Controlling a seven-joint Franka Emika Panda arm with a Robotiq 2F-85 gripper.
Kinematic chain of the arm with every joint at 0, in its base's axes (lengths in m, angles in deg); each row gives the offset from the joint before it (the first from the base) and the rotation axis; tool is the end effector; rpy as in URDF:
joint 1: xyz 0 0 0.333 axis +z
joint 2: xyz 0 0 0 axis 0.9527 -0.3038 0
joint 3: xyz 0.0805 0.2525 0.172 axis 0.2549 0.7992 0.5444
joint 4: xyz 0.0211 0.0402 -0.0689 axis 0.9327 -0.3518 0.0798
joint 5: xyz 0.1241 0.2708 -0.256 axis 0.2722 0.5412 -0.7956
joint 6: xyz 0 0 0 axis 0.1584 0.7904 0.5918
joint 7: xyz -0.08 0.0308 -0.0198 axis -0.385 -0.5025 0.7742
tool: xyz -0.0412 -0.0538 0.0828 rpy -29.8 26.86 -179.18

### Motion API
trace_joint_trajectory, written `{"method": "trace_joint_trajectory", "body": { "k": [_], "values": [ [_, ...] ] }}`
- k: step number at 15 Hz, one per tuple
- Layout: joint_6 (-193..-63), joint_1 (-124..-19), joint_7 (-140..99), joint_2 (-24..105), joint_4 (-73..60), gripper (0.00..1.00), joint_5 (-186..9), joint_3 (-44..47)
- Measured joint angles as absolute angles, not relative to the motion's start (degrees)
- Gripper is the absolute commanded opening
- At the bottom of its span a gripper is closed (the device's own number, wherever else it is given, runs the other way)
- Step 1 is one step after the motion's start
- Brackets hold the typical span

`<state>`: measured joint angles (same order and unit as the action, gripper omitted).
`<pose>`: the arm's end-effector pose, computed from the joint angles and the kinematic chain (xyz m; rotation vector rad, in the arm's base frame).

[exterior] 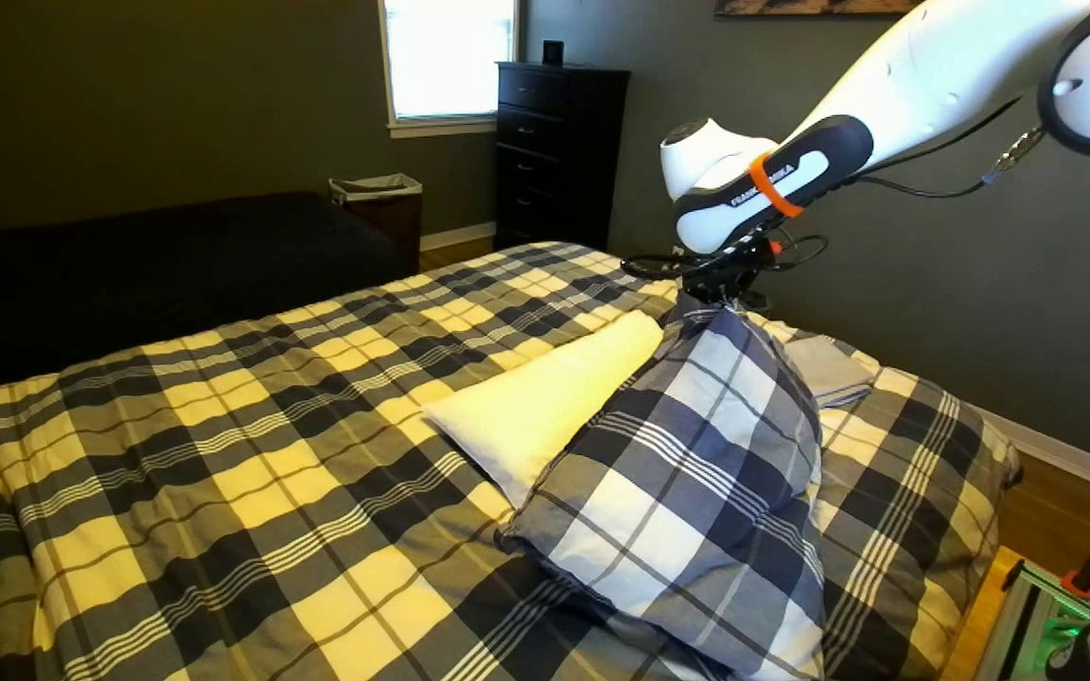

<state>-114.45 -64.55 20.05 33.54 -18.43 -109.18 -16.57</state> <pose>0.6135 -0.1576 0.3254 2.4438 -0.9898 0.0504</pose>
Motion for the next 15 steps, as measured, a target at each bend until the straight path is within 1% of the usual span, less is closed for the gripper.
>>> {"method": "trace_joint_trajectory", "body": {
  "k": [6,10,15],
  "values": [
    [-99.33,-66.13,21.77,40.06,-18.93,0.01,-110.63,-13.45],
    [-88.67,-67.55,22.06,41.97,-18.90,0.01,-111.23,-10.75],
    [-81.24,-69.76,23.81,41.74,-19.17,0.01,-113.87,-9.29]
  ]
}}
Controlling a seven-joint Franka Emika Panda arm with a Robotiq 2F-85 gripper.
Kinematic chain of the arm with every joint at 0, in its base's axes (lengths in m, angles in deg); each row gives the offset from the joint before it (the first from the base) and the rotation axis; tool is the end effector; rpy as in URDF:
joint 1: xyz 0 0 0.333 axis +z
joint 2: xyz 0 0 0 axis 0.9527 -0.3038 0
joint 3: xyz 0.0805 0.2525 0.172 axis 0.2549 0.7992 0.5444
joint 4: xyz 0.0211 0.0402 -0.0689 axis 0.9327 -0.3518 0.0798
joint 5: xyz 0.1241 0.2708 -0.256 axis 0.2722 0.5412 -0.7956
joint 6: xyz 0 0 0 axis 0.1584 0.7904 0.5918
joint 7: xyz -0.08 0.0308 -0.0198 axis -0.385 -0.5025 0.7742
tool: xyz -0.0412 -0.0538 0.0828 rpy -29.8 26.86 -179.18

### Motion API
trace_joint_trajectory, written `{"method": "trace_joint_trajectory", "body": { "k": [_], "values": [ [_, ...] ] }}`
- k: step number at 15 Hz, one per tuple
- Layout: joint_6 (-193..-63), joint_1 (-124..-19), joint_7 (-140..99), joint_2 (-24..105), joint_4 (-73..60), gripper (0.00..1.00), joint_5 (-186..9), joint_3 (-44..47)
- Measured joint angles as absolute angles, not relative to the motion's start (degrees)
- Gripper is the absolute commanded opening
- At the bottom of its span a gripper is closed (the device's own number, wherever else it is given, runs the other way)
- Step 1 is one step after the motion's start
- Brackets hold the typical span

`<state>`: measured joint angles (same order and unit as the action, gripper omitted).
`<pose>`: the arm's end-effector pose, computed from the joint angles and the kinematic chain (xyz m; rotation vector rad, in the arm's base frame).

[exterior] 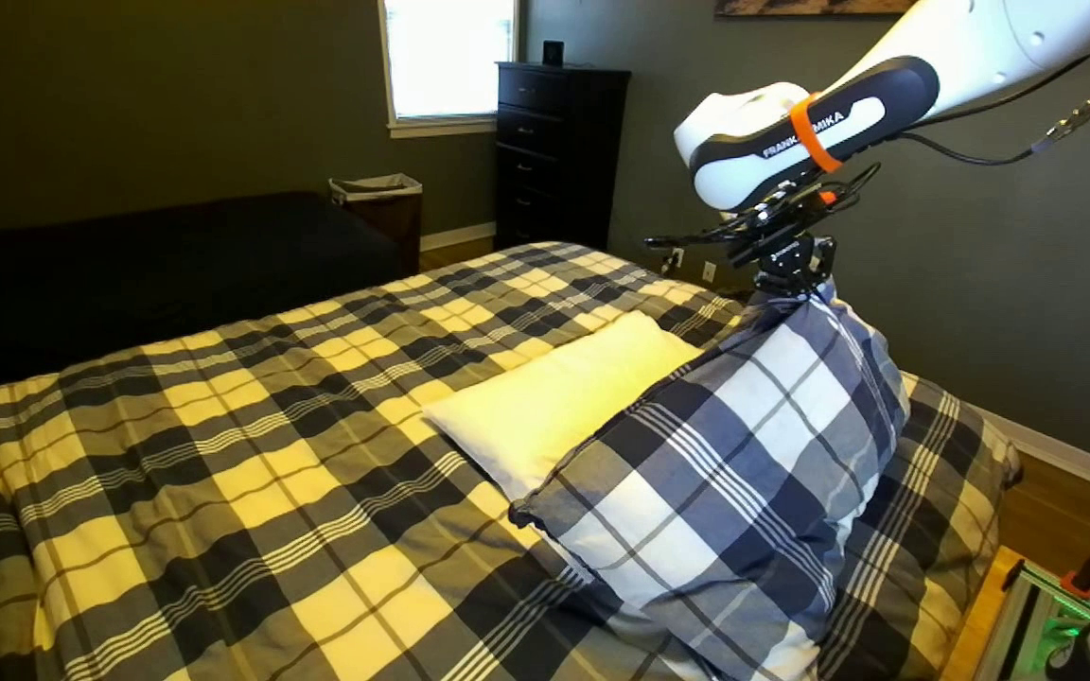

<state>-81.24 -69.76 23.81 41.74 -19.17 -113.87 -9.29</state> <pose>0.5375 -0.1624 0.3745 2.1434 -1.0899 -0.4375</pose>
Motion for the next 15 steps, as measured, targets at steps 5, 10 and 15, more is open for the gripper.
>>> {"method": "trace_joint_trajectory", "body": {
  "k": [5,10,15],
  "values": [
    [-75.68,-72.82,25.92,41.13,-19.34,0.01,-114.91,-9.27],
    [-70.75,-74.69,26.78,41.09,-19.73,0.01,-114.64,-9.13],
    [-84.15,-76.92,27.38,39.91,-21.84,0.01,-116.65,-9.09]
  ]
}}
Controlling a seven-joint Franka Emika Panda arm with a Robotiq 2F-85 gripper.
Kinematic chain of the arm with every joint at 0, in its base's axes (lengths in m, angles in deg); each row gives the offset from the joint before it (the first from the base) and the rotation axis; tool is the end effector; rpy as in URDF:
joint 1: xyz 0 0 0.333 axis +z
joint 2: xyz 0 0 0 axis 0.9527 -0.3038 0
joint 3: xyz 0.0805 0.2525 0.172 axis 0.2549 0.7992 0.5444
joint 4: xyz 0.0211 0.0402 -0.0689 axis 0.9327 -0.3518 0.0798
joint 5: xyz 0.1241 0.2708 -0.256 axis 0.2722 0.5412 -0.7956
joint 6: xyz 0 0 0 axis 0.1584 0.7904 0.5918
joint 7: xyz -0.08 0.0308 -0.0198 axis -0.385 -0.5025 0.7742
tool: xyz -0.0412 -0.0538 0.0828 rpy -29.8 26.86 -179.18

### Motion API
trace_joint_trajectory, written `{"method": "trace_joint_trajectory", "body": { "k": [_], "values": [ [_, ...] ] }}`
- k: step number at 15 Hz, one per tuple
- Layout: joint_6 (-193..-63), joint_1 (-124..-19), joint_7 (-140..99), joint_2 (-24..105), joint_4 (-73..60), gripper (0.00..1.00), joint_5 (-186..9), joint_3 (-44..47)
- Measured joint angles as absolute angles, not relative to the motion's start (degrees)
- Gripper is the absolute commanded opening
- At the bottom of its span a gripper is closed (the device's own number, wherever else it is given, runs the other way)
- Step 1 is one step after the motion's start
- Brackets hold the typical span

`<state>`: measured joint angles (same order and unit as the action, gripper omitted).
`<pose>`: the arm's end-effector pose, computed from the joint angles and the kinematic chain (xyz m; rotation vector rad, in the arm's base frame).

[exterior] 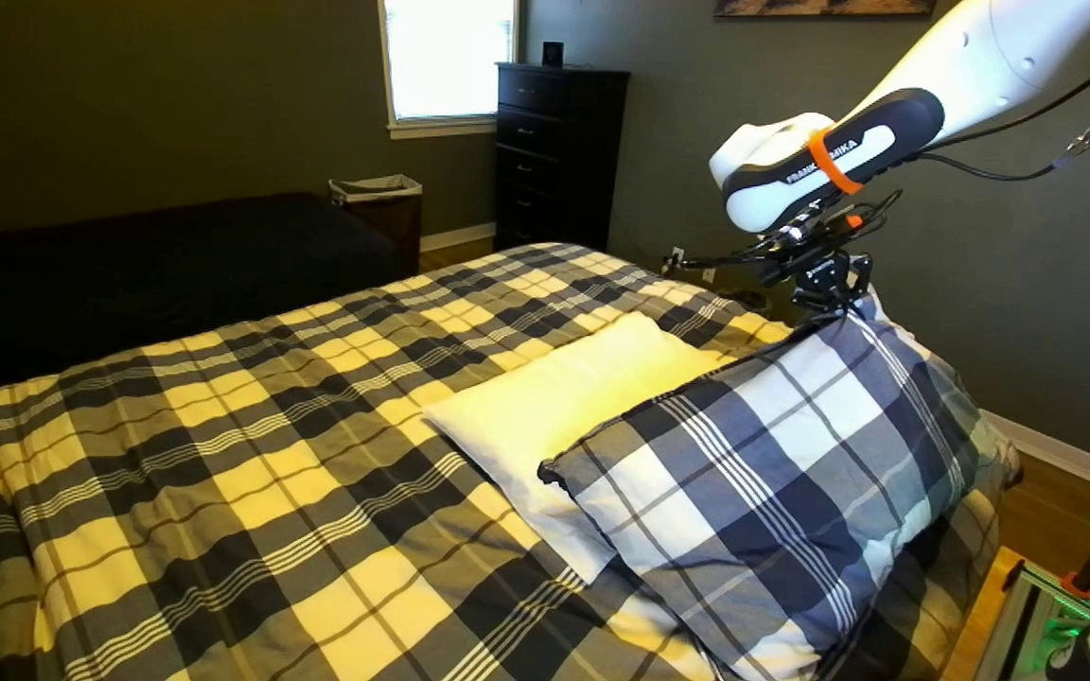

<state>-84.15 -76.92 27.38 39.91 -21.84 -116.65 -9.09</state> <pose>0.5097 -0.2284 0.3419 2.0256 -1.2074 -0.4723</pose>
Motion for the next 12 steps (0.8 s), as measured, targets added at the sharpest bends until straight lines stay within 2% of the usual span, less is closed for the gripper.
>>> {"method": "trace_joint_trajectory", "body": {
  "k": [4,5,8,12],
  "values": [
    [-100.45,-77.25,25.98,39.58,-25.01,0.01,-120.08,-8.95],
    [-103.86,-77.26,25.18,39.59,-25.79,0.25,-120.85,-8.87],
    [-113.52,-77.33,22.38,39.80,-28.18,0.44,-122.19,-8.77],
    [-122.55,-77.62,18.66,42.32,-30.37,0.75,-117.80,-7.93]
  ]
}}
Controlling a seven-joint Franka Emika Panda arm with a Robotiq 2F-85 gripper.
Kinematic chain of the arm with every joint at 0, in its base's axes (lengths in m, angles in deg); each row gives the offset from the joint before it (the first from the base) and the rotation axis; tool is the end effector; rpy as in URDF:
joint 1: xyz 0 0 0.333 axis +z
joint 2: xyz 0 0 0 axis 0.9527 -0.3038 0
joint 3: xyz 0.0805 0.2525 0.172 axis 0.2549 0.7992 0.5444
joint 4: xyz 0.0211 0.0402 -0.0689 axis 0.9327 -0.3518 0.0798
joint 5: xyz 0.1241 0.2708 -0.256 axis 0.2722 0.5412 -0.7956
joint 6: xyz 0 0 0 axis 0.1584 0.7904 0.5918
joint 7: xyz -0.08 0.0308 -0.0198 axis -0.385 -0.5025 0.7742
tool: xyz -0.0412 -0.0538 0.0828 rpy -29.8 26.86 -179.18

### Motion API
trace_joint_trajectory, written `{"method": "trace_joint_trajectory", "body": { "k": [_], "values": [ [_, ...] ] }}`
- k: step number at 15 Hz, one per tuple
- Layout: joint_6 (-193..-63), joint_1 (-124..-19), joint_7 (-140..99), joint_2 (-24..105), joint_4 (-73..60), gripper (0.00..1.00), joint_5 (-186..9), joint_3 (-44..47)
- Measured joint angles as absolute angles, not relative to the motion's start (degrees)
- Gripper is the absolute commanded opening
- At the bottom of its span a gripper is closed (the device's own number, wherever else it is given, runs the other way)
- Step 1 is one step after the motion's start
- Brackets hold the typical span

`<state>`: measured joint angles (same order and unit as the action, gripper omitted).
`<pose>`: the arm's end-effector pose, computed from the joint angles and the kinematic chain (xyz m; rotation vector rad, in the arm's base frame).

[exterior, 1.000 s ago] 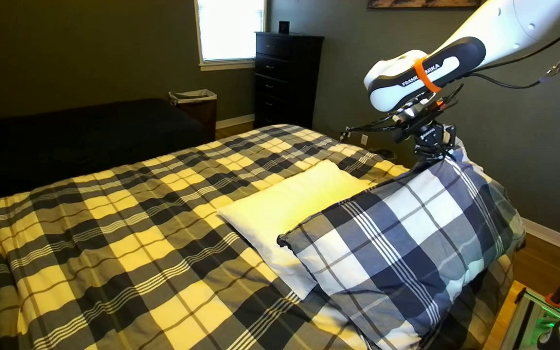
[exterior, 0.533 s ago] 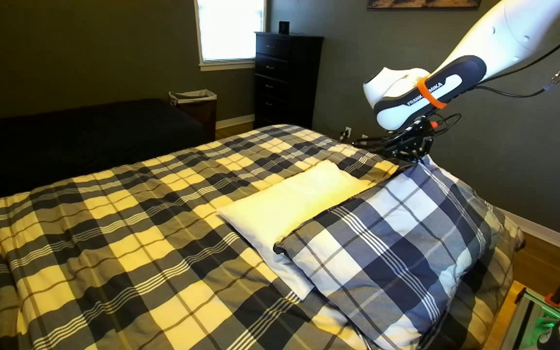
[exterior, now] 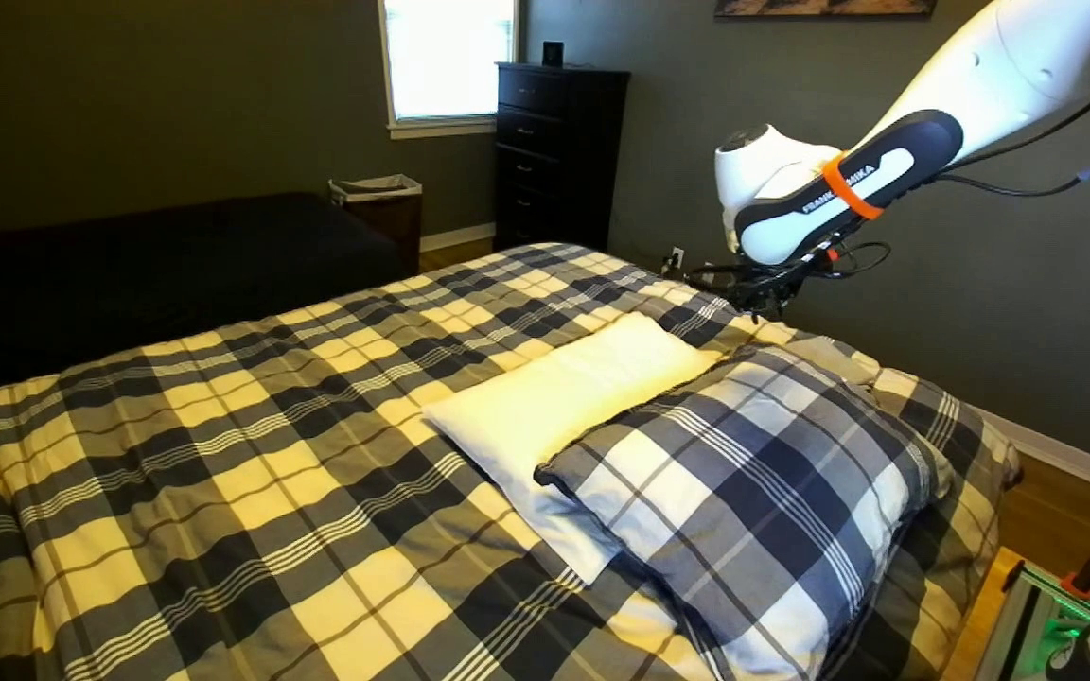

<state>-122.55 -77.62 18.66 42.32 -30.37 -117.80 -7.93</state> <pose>0.5567 -0.1995 0.3258 2.4923 -0.9138 0.1024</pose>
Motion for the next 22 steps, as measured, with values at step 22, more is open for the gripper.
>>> {"method": "trace_joint_trajectory", "body": {
  "k": [22],
  "values": [
    [-144.19,-75.97,2.09,40.80,-32.80,1.00,-95.16,-2.89]
  ]
}}
